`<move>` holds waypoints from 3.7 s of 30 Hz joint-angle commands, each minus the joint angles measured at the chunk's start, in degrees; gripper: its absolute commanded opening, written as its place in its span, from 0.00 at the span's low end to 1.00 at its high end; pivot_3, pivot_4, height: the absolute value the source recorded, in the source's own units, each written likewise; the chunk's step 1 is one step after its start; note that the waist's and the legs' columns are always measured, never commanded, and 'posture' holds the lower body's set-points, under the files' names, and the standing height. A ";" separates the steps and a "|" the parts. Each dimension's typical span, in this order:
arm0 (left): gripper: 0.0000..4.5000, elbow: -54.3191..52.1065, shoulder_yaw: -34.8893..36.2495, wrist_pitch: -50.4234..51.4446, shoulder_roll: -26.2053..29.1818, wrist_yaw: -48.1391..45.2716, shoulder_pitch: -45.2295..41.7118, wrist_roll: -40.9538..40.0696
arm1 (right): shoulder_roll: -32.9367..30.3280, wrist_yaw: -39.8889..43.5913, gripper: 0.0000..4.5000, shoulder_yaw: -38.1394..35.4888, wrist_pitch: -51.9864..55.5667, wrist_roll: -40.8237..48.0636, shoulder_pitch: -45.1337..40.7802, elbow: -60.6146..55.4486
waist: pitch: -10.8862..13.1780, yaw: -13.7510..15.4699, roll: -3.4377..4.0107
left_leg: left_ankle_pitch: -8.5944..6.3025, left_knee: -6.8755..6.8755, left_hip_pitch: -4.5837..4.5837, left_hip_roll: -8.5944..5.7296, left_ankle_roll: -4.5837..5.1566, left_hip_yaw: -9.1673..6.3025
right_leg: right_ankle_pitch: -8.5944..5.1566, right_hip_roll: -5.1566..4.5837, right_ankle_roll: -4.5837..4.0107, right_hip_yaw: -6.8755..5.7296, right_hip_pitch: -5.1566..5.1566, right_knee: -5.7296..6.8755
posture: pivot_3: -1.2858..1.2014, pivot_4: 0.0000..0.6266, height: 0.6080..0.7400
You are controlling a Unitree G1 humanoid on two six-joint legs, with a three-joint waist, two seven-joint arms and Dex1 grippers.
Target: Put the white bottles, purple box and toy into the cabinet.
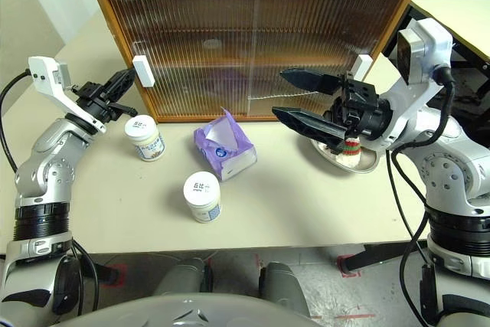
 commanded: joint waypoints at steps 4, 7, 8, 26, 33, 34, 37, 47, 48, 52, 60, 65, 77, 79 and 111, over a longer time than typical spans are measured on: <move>0.01 0.75 0.85 -0.46 0.11 0.60 0.80 0.72 | -0.23 -0.09 1.00 -0.28 0.38 0.13 0.30 -0.54 | 0.00 -0.05 0.00 | 0.00 0.00 0.00 0.00 0.00 0.00 | 0.00 0.00 0.00 0.00 0.00 0.00 | 0.52 0.00 1.00; 0.01 1.88 0.65 -1.21 -0.03 0.75 0.48 1.61 | -0.22 -0.30 1.00 -0.34 0.48 0.24 0.26 -0.63 | 0.00 -0.06 0.00 | -0.01 0.00 0.00 0.00 -0.01 0.00 | 0.00 -0.01 0.00 0.00 0.00 0.00 | 0.52 0.00 1.00; 0.01 2.30 0.47 -1.39 -0.16 0.76 0.23 1.81 | -0.22 -0.37 1.00 -0.34 0.51 0.28 0.22 -0.69 | 0.00 -0.07 0.00 | -0.01 0.00 0.00 0.00 -0.01 0.00 | 0.00 -0.01 0.00 0.01 0.00 0.00 | 0.52 0.00 1.00; 0.01 6.11 -3.39 -1.70 -2.56 -2.53 -4.84 2.94 | -0.23 -0.95 1.00 -0.89 0.21 0.30 0.78 -1.34 | 0.00 -0.23 0.00 | 0.01 0.03 0.00 -0.01 0.02 0.02 | 0.02 0.02 -0.01 0.00 0.00 0.02 | 0.51 0.00 1.00; 0.01 6.26 -6.48 -0.65 -4.74 -4.03 -7.45 2.85 | 0.01 -1.08 1.00 -0.84 -0.08 0.23 1.01 -1.43 | 0.00 -0.32 0.00 | 0.04 0.05 0.00 -0.02 0.06 0.04 | 0.03 0.04 0.01 0.01 0.01 0.02 | 0.51 0.00 1.00; 0.01 6.19 -6.73 -0.52 -4.94 -4.12 -7.57 2.86 | 0.05 -1.15 1.00 -0.86 -0.07 0.29 1.05 -1.51 | 0.00 -0.32 0.00 | 0.04 0.05 0.00 -0.02 0.07 0.04 | 0.03 0.05 0.01 0.01 0.01 0.02 | 0.51 0.00 1.00; 0.01 6.54 -7.97 -0.38 -5.68 -4.61 -8.38 3.25 | 0.11 -1.20 1.00 -0.84 -0.15 0.26 1.26 -1.62 | 0.00 -0.43 0.00 | 0.05 0.05 0.00 -0.02 0.08 0.04 | 0.03 0.09 0.02 0.02 0.02 0.03 | 0.50 0.00 1.00; 0.01 9.46 -11.58 -0.55 -9.70 -5.50 -11.26 4.43 | 0.04 -1.54 1.00 -1.01 -0.13 0.19 1.66 -1.72 | 0.00 -1.27 0.00 | 0.07 0.12 0.00 -0.06 0.13 0.07 | 0.06 0.12 0.08 0.07 0.06 0.03 | 0.50 0.00 1.00; 0.01 10.10 -11.88 -0.85 -10.23 -5.52 -11.59 4.69 | 0.02 -1.58 1.00 -1.03 -0.13 0.16 1.77 -1.75 | 0.00 -1.47 0.00 | 0.08 0.12 0.00 -0.06 0.13 0.06 | 0.06 0.13 0.08 0.07 0.07 0.04 | 0.50 0.00 1.00; 0.01 12.32 -12.61 -1.87 -11.67 -5.93 -12.72 5.46 | -0.14 -1.83 1.00 -1.33 -0.01 0.33 2.08 -2.01 | 0.00 -1.78 0.00 | 0.08 0.19 0.00 -0.06 0.14 0.07 | 0.06 0.19 0.09 0.11 0.06 0.09 | 0.50 0.00 1.00; 0.01 17.08 -13.00 -3.75 -13.61 -7.24 -15.01 6.51 | -0.51 -2.36 1.00 -1.98 0.12 0.55 2.95 -2.71 | 0.00 -2.10 0.00 | 0.08 0.21 0.06 -0.05 0.15 0.12 | 0.04 0.36 0.16 0.38 0.06 0.14 | 0.49 0.00 1.00; 0.01 19.92 -13.43 -4.94 -15.05 -8.06 -16.99 7.12 | -0.48 -2.82 1.00 -2.06 0.16 0.67 3.29 -3.18 | 0.00 -2.28 0.00 | 0.08 0.27 0.06 -0.05 0.15 0.16 | 0.03 0.42 0.22 0.49 0.06 0.14 | 0.48 0.00 1.00; 0.01 24.49 -13.65 -7.37 -17.46 -9.07 -19.46 8.46 | -0.66 -3.50 1.00 -2.22 0.01 0.94 3.76 -3.66 | 0.00 -3.34 0.00 | 0.08 0.54 0.02 -0.03 0.15 0.25 | 0.03 0.48 0.35 0.66 0.07 0.18 | 0.48 0.00 1.00; 0.01 25.09 -13.64 -7.76 -17.57 -9.21 -19.59 8.57 | -0.63 -3.54 1.00 -2.17 -0.03 0.90 3.77 -3.64 | 0.00 -3.36 0.00 | 0.08 0.56 0.03 -0.02 0.15 0.30 | 0.03 0.50 0.41 0.72 0.07 0.19 | 0.48 0.00 1.00; 0.99 -0.45 4.06 -1.96 11.88 -27.43 7.46 -4.88 | 1.37 2.80 1.00 2.91 -0.58 -2.35 -2.00 4.29 | 0.04 -3.14 0.05 | -0.06 0.51 0.31 0.42 -0.06 0.91 | 0.22 0.73 0.30 1.38 -0.08 0.21 | 0.54 0.00 1.00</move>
